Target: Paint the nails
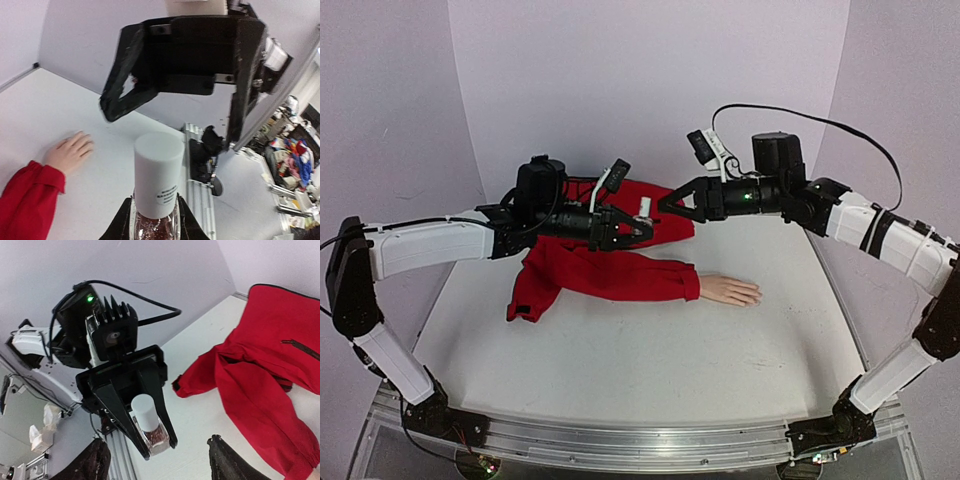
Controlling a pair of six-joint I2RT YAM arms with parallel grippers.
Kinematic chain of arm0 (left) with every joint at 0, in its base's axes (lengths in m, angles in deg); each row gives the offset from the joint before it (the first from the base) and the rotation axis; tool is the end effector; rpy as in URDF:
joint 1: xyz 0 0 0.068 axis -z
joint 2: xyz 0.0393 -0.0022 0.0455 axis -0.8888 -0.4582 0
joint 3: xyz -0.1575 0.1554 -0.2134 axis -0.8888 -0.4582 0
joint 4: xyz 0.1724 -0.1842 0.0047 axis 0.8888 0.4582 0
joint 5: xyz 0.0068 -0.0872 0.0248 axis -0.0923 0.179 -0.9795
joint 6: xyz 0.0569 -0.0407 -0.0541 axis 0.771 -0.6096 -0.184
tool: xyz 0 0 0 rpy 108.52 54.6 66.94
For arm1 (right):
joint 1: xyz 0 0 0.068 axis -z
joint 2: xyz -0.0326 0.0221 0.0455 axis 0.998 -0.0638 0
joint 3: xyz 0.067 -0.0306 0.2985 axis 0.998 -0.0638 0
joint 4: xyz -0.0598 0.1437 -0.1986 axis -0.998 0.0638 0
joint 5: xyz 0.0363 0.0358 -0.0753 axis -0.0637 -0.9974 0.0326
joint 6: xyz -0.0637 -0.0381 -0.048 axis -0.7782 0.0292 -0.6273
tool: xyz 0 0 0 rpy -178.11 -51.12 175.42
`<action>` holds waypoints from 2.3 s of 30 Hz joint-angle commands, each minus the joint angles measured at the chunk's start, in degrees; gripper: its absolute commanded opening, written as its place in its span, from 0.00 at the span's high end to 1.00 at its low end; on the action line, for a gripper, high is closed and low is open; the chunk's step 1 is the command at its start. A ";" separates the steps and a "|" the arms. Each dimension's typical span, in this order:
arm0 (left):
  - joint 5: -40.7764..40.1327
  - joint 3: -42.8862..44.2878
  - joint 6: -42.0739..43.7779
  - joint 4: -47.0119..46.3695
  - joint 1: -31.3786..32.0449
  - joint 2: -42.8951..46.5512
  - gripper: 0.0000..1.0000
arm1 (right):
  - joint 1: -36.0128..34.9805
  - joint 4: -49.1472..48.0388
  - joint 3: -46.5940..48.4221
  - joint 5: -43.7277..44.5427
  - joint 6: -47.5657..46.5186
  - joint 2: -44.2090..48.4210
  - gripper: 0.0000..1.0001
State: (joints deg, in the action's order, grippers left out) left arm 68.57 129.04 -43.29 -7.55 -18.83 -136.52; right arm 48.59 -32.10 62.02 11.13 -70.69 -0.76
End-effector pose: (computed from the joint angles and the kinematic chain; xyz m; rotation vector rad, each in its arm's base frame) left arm 0.2459 -0.3132 0.3602 1.0685 1.6190 -1.3880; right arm 0.2641 0.2684 0.4427 -0.8570 1.4760 1.2861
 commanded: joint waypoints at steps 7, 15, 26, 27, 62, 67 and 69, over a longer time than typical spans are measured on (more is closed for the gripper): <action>20.76 7.66 -4.85 -3.27 -0.15 -3.48 1.00 | 0.31 -11.06 4.53 -19.22 3.69 -5.61 0.48; 22.74 8.23 -5.51 -3.25 -0.11 -4.96 1.00 | 0.31 -15.35 3.92 -22.46 7.40 -6.57 0.62; 21.42 9.19 -4.91 -3.33 -0.22 -4.90 1.00 | 0.27 -16.06 3.07 -23.73 7.68 -7.79 0.88; 20.93 9.21 -4.78 -3.38 -0.22 -4.88 1.00 | 0.23 -16.06 2.94 -23.66 7.58 -7.78 0.91; -32.02 0.87 9.96 -2.86 3.21 -1.70 1.00 | -5.96 -11.22 -5.69 22.31 12.27 -2.11 0.55; -24.48 -1.51 9.13 -1.38 2.14 0.66 1.00 | -1.03 -11.31 -6.90 6.66 6.24 1.06 0.30; -15.91 -1.56 8.40 -1.19 1.13 1.28 1.00 | 0.79 -11.31 -7.21 1.22 5.22 1.51 0.22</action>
State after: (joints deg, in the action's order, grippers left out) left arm 39.79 127.35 -33.28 -4.97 -16.49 -139.54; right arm 46.51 -41.48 54.83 28.53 -60.94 -3.40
